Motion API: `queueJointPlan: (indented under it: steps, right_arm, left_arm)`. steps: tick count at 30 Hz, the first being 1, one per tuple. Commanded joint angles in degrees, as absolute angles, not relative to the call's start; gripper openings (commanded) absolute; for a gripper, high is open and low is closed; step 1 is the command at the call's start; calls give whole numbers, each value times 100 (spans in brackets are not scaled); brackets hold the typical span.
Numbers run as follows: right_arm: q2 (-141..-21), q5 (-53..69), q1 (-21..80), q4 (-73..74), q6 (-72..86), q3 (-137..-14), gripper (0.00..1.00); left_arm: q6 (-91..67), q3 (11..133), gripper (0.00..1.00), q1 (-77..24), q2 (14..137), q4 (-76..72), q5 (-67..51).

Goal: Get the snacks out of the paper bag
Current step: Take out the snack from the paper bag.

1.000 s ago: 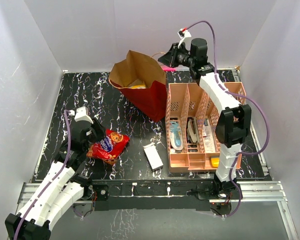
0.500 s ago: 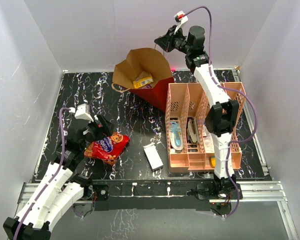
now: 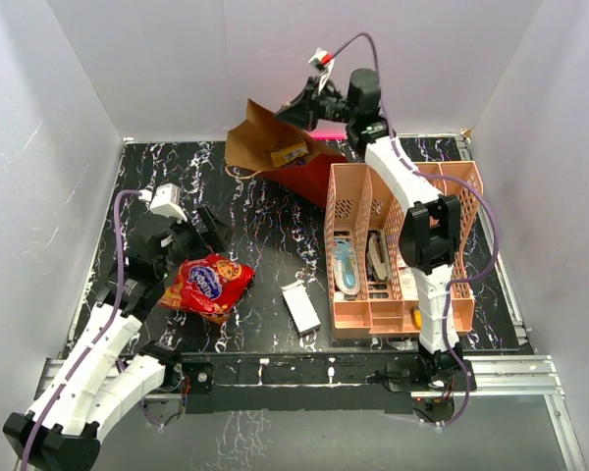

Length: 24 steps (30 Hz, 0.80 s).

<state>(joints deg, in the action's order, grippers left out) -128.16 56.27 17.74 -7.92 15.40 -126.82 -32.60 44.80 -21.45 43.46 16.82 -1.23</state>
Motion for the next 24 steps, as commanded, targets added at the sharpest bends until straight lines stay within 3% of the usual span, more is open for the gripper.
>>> queueJointPlan:
  steps: [1,9,15,20,24]
  right_arm:
    - [-12022,6473,2249,-1434,1837,-12140,8]
    - [-11160,6695,2450,-1866,2193,-10636,8]
    - [-11062,7050,2452,-2622,2949,-10077,8]
    - [-10939,6810,2452,-2608,2980,-9854,8]
    - [-10925,6873,2452,-2610,2986,-9761,8]
  left_arm:
    - [-3255,5020,97,-2128,4454,1960,43]
    - [-3211,5483,98,-2123,4750,2097,211]
    - [-3130,5250,98,-2127,4945,1399,-583]
    - [-3271,4966,93,-2168,5255,577,-1413]
    - [-2769,4985,84,-2463,5592,409,-1310]
